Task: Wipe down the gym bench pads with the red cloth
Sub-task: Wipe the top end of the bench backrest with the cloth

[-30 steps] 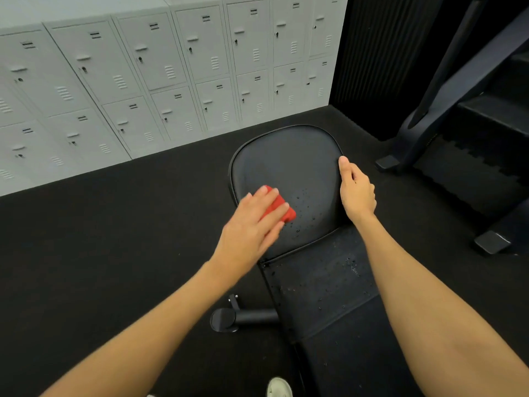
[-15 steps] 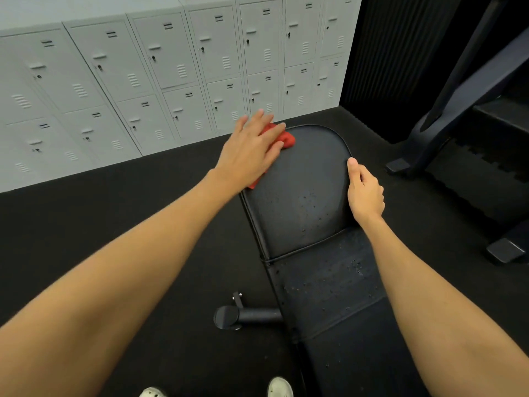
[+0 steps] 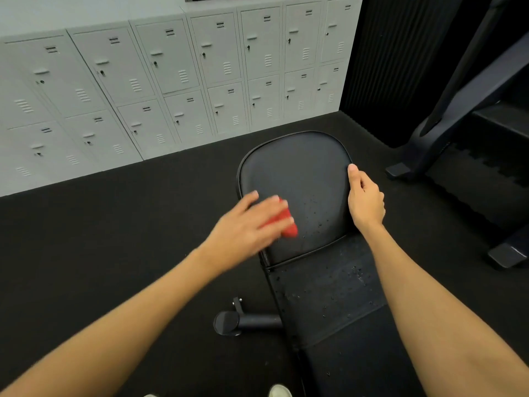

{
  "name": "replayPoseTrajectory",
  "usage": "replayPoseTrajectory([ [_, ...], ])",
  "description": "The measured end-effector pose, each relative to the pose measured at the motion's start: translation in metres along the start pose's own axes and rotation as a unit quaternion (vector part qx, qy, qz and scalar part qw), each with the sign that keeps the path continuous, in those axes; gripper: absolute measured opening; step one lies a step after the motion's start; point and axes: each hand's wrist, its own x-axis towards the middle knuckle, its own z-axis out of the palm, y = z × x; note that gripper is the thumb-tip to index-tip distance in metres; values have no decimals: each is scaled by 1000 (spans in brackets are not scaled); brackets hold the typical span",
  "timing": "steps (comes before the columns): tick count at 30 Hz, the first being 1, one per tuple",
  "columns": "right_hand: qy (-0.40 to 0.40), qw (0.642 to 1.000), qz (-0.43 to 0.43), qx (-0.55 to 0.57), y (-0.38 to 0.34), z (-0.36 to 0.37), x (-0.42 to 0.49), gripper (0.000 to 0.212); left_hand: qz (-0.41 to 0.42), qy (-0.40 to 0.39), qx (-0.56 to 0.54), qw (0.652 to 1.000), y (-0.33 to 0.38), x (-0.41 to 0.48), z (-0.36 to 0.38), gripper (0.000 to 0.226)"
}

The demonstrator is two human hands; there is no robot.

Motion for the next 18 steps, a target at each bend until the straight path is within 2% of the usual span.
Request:
replayPoseTrajectory([
  [3,3,1000,1,1,0,0,1,54,-80,32,30,996,-40,47,-9,30],
  [5,2,1000,1,1,-1,0,1,54,-131,9,15,991,-56,76,-11,34],
  [7,1,1000,-1,1,-1,-1,1,55,-187,5,-7,982,-53,95,-8,37],
  [10,0,1000,-2,-1,-1,-1,0,54,-236,44,-44,970,-22,93,-2,34],
  [13,1,1000,-2,-1,-1,-1,0,55,-191,59,-85,976,21,65,6,34],
  [18,0,1000,7,-1,0,0,0,55,-98,-1,-145,985,65,4,16,35],
])
